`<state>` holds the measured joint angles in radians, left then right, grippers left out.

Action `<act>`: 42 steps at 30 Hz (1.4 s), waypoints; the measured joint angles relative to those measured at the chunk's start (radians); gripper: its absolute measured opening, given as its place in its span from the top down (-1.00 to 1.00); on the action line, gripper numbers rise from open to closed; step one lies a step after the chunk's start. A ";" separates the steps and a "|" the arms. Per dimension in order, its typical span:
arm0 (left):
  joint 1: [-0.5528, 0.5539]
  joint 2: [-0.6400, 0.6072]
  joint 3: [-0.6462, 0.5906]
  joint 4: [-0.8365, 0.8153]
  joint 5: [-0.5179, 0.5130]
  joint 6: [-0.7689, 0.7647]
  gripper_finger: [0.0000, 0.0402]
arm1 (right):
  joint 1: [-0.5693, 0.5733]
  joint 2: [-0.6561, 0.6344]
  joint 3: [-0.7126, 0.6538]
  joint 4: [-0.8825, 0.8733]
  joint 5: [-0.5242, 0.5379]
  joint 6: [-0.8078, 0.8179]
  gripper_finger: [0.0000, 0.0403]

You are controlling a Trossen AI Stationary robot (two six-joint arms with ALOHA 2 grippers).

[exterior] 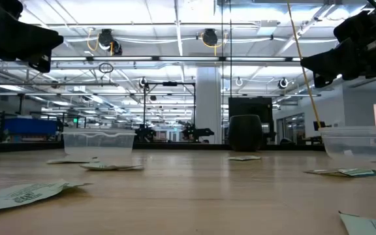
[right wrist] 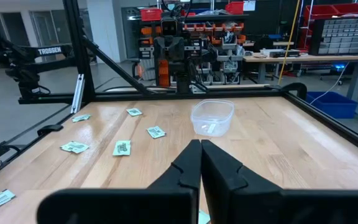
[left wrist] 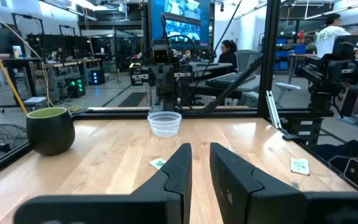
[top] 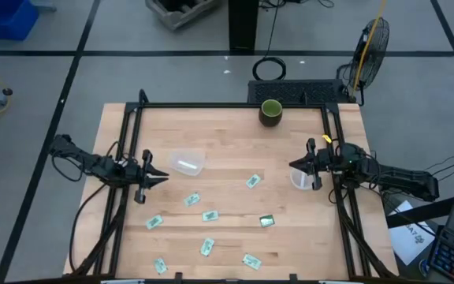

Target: Pick and place Stevia / Truvia into bins

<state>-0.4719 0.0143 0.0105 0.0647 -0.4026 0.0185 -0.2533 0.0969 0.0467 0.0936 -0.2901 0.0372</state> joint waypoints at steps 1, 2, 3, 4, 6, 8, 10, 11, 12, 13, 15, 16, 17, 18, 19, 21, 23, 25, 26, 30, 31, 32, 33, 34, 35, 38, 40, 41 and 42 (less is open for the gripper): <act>0.000 0.000 0.000 0.000 0.000 0.000 0.69 | 0.000 0.000 0.000 0.000 0.000 0.000 0.98; 0.000 0.000 0.000 0.000 0.000 0.000 0.69 | 0.000 0.000 0.000 0.000 0.000 0.000 0.98; 0.000 0.000 0.000 0.000 0.000 0.000 0.69 | 0.000 0.000 0.000 0.000 0.000 0.000 0.98; 0.000 0.000 0.000 0.000 0.000 0.000 0.69 | 0.000 0.000 0.000 0.000 0.000 0.000 0.98; 0.000 0.000 0.000 0.000 0.000 0.000 0.69 | 0.000 0.000 0.000 0.000 0.000 0.000 0.98; 0.000 0.000 0.000 0.000 0.000 0.000 0.69 | 0.000 0.000 0.000 0.000 0.000 0.000 0.98; 0.000 0.000 0.000 0.000 0.000 0.000 0.69 | 0.000 0.000 0.000 0.000 0.000 0.000 0.98; 0.000 0.000 0.000 0.000 0.000 0.000 0.69 | 0.000 0.000 0.000 0.000 0.000 0.000 0.98; 0.000 0.000 0.000 0.000 0.000 0.000 0.69 | 0.000 0.000 0.000 0.000 0.000 0.000 0.98; 0.000 0.000 0.000 0.000 0.000 0.000 0.69 | 0.000 0.000 0.000 0.001 0.000 0.011 0.98; 0.000 0.000 0.000 0.000 0.000 0.000 0.69 | 0.000 0.000 0.000 0.014 -0.001 0.077 0.98; 0.000 0.000 0.000 0.000 0.000 0.000 0.69 | 0.000 0.000 0.000 0.026 -0.001 0.109 0.98; 0.000 0.000 0.000 0.000 0.000 0.000 0.69 | 0.000 0.000 0.000 0.041 0.000 0.132 0.98; 0.000 0.000 0.000 0.000 0.000 0.000 0.69 | 0.000 0.000 0.000 0.059 0.000 0.153 0.98; 0.000 0.000 0.000 0.000 0.000 0.000 0.69 | 0.000 0.000 0.000 0.078 0.000 0.174 0.98; 0.000 0.000 0.000 0.000 0.000 0.000 0.69 | 0.000 0.000 0.000 0.119 0.003 0.203 0.98; 0.000 0.000 0.000 0.000 0.000 0.000 0.69 | 0.000 0.000 0.000 0.160 0.023 0.213 0.98; 0.000 0.000 0.000 0.000 0.000 0.000 0.69 | 0.000 0.000 0.000 0.190 0.032 0.212 0.98; 0.000 0.000 0.000 0.000 0.000 0.000 0.69 | 0.000 0.000 0.000 0.197 0.032 0.200 0.98; 0.000 0.000 0.000 0.000 0.000 0.000 0.69 | 0.000 0.001 0.000 0.193 0.031 0.139 0.98; 0.000 0.000 0.000 0.000 0.000 0.000 0.69 | 0.000 0.000 0.000 0.194 0.031 0.134 0.98; 0.000 0.000 0.000 0.000 0.000 0.000 0.69 | 0.000 0.000 0.000 0.194 0.029 0.134 0.98; 0.000 0.000 0.000 0.001 0.000 0.000 0.69 | 0.000 0.000 0.000 0.194 0.028 0.134 0.98; 0.000 0.000 0.000 0.001 0.000 0.000 0.69 | 0.000 0.000 0.000 0.193 0.028 0.134 0.98; 0.000 0.000 0.000 0.002 0.000 0.000 0.69 | 0.000 0.000 0.000 0.193 0.028 0.134 0.98; 0.000 0.000 0.000 0.007 0.000 0.000 0.69 | 0.000 0.000 0.000 0.193 0.028 0.134 0.98; 0.000 0.000 0.000 0.008 0.000 0.000 0.69 | 0.000 0.000 0.000 0.193 0.027 0.134 0.98; 0.000 0.000 0.000 0.008 0.000 0.000 0.69 | 0.000 0.000 0.000 0.193 0.027 0.134 0.98; 0.000 0.000 0.000 0.008 0.000 0.000 0.69 | 0.000 0.000 0.000 0.193 0.027 0.134 0.98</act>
